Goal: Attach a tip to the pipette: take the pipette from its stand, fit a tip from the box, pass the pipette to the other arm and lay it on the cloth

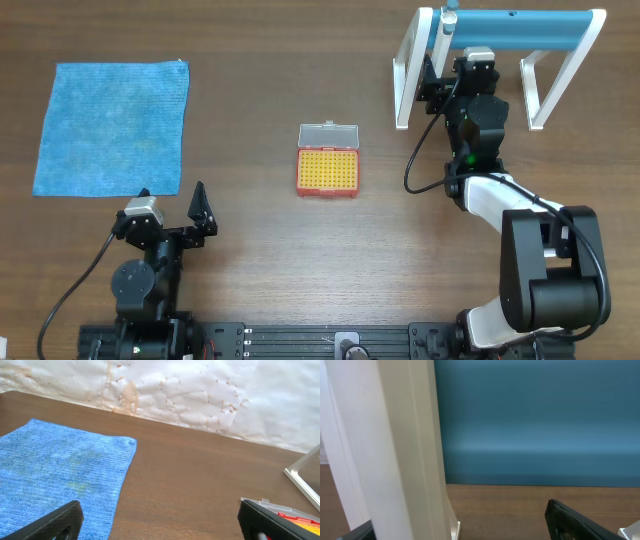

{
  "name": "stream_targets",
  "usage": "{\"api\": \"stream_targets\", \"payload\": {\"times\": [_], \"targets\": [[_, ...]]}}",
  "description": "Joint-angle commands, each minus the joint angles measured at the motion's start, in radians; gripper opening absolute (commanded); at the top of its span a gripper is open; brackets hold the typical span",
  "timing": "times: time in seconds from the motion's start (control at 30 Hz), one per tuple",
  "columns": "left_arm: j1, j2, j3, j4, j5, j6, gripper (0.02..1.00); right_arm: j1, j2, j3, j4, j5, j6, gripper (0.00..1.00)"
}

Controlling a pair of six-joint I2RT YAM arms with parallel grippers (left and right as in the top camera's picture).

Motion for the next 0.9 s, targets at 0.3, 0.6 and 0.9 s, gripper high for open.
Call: {"api": "stream_targets", "payload": {"times": [0.3, 0.6, 0.9], "targets": [[-0.004, -0.005, -0.006, 0.003, 0.008, 0.016, 0.998, 0.009, 0.005, 0.026, 0.026, -0.069, -0.007, 0.082], [-0.004, -0.005, -0.006, 0.003, 0.008, 0.016, 0.996, 0.008, -0.099, 0.017, -0.028, -0.068, -0.008, 0.082], [-0.004, -0.005, -0.006, 0.003, 0.008, 0.016, 0.998, 0.123, -0.267, -0.134, 0.062, -0.094, -0.007, 0.084]]}}
